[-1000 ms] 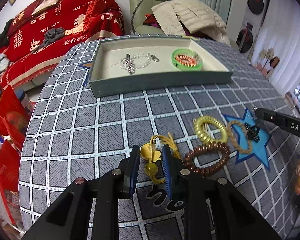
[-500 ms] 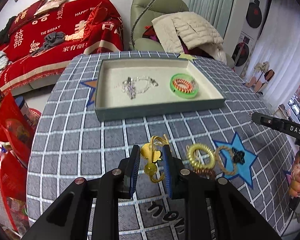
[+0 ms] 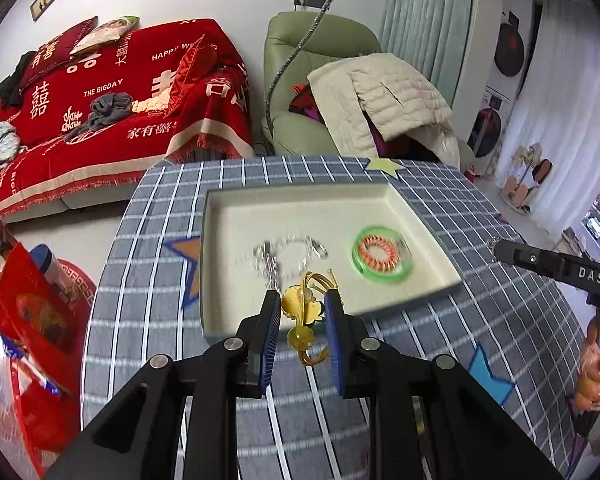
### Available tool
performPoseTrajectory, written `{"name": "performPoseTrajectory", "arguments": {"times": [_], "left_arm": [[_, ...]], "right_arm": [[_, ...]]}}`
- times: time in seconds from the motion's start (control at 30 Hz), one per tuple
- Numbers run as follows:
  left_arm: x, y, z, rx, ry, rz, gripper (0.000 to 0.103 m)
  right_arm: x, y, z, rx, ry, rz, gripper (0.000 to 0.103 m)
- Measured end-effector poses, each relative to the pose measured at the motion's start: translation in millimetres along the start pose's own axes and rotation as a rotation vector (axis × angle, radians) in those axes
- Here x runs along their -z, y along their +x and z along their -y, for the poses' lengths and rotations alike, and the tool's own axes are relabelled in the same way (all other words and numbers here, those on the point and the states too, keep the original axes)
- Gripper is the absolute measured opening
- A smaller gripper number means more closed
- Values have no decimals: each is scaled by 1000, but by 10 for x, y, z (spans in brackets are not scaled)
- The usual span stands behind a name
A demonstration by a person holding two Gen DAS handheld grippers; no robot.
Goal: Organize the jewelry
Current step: 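Carry the yellow keychain and silver charm into the tray and open both tools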
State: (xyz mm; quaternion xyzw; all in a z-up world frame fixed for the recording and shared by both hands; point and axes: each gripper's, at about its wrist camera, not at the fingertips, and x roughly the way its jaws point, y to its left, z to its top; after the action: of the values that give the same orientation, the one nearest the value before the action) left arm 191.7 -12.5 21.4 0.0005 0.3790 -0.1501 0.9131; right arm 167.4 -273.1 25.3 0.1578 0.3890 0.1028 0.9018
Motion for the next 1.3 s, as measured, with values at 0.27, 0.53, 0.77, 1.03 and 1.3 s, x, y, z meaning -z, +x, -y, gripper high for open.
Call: {"name": "performPoseTrajectory", "arguments": {"times": [0.27,0.53,0.77,1.03,1.3], "left_arm": [[-240,305,-38,-52,-17,0,44],[-398,619,-116,-92,-40,-2,44],[-393,964,-210,-126,-52,-43,44],[-256,1272,-212,-154,-17,-99,44],[-183,1344,-191,-208,18,-105,44]], "right_arm": [[-301,268,-74,-12,-16,-10,11],[-474,559,-43,12,-20,-34,11],[-524,832,98,48,7,-54,11],[-464,1181,246,98,15,-100,11],[-349,1432,369,97,53,-149,12]]}}
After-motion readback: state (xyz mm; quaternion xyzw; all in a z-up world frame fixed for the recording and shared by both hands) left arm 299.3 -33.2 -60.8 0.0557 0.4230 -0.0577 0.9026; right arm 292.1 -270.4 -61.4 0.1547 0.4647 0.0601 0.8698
